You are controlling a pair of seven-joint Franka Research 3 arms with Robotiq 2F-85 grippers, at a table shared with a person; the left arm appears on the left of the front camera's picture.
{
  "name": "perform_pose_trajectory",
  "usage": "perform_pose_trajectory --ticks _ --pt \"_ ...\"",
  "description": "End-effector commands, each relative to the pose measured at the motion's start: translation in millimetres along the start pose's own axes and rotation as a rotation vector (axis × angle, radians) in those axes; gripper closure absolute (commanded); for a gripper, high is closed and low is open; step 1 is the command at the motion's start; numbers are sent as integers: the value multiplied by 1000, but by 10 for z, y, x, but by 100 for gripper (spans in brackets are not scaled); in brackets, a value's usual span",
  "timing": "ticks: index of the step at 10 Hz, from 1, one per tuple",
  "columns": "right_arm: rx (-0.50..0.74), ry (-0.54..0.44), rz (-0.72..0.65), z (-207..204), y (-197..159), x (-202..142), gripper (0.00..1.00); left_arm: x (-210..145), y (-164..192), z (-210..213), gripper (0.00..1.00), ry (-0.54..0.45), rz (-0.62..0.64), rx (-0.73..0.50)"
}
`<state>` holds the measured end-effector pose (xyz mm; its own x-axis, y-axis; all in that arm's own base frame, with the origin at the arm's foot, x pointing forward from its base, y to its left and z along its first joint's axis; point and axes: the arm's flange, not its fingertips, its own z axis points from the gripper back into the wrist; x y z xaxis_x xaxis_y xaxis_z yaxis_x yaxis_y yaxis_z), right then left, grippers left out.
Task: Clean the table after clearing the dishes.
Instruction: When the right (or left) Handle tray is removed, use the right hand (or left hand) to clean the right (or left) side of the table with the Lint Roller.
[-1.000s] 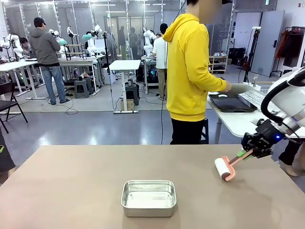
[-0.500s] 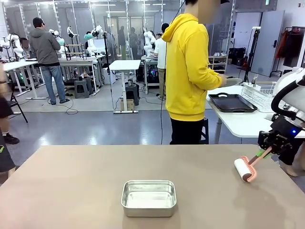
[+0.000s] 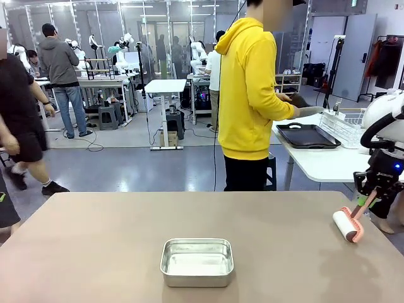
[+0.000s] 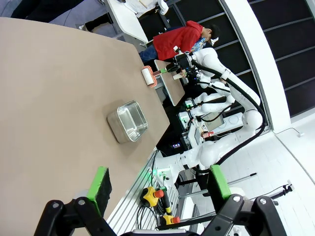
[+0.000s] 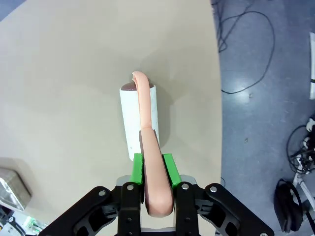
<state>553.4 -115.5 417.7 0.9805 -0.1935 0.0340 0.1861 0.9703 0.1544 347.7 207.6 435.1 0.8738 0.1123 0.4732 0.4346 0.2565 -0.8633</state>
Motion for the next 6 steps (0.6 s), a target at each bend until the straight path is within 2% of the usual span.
perform_pose_trajectory --ticks 1,6 --pt "-130 101 -18 -407 -86 -168 86 -20 -50 21 0 4 -1 4" --pt "-127 55 49 -8 175 -301 86 -20 -50 21 0 4 -1 4"
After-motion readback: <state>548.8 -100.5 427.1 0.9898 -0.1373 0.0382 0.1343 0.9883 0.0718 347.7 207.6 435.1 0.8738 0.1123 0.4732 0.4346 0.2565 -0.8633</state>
